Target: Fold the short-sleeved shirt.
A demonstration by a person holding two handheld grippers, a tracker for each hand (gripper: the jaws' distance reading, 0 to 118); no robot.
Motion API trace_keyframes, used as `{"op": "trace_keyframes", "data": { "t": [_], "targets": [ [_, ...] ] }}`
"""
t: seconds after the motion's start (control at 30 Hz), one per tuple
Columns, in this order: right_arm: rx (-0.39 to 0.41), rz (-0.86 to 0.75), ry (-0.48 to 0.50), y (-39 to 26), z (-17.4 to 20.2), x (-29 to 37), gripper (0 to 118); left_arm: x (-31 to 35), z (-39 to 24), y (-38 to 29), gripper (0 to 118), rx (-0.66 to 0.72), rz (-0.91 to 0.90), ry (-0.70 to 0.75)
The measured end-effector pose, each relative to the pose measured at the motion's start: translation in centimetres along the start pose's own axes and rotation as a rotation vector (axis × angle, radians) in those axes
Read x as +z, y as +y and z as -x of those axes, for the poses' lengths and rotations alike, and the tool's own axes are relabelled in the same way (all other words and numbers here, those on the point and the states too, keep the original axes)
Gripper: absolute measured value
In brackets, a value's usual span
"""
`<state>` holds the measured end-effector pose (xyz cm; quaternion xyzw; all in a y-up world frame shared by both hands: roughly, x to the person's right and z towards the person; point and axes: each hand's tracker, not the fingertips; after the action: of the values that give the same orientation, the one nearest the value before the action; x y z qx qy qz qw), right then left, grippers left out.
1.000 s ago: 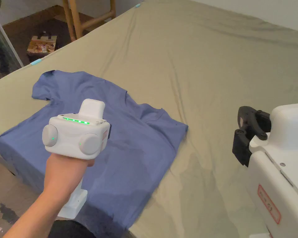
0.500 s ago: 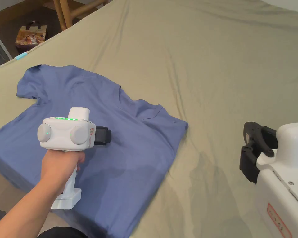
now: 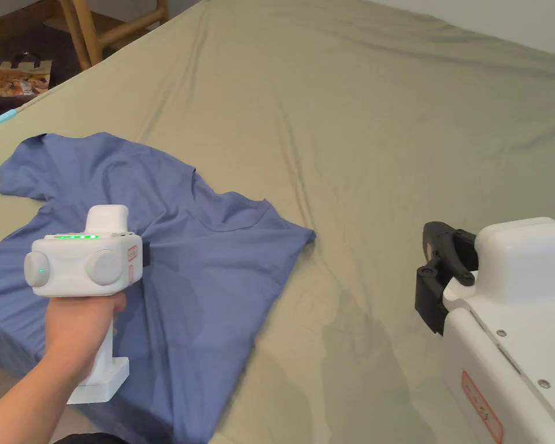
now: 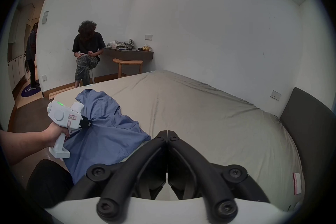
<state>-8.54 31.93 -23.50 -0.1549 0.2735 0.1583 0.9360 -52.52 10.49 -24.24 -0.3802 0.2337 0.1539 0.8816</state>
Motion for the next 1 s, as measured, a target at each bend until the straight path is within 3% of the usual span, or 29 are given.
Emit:
{"op": "trace_keyframes", "data": {
  "t": [0.17, 0.37, 0.6, 0.7, 0.87, 1.0],
  "targets": [
    [-0.014, -0.023, -0.009, 0.5, -0.2, 1.9, 1, 3.1, 1.0, -0.6, 0, 0.15, -0.115, -0.09],
    [-0.036, -0.044, -0.03, 0.9, -1.1, 4.3, 1, 9.8, 1.0, 0.5, 0, 0.214, -0.305, -0.278],
    [-0.063, -0.097, -0.063, 1.5, -2.2, 8.0, 1, 19.5, -1.3, 4.2, 0, 0.228, -0.551, -0.396],
    [-0.067, -0.128, -0.082, 1.7, -2.8, 9.7, 1, 24.6, -2.8, 7.2, 0, 0.167, -0.658, -0.436],
    [-0.095, -0.184, -0.126, 2.2, -4.4, 12.5, 1, 32.9, -7.2, 12.3, 0, -0.075, -0.819, -0.394],
    [-0.124, -0.218, -0.17, 2.3, -6.2, 14.8, 1, 37.1, -10.5, 15.3, 0, -0.183, -0.905, -0.412]
  ]
}}
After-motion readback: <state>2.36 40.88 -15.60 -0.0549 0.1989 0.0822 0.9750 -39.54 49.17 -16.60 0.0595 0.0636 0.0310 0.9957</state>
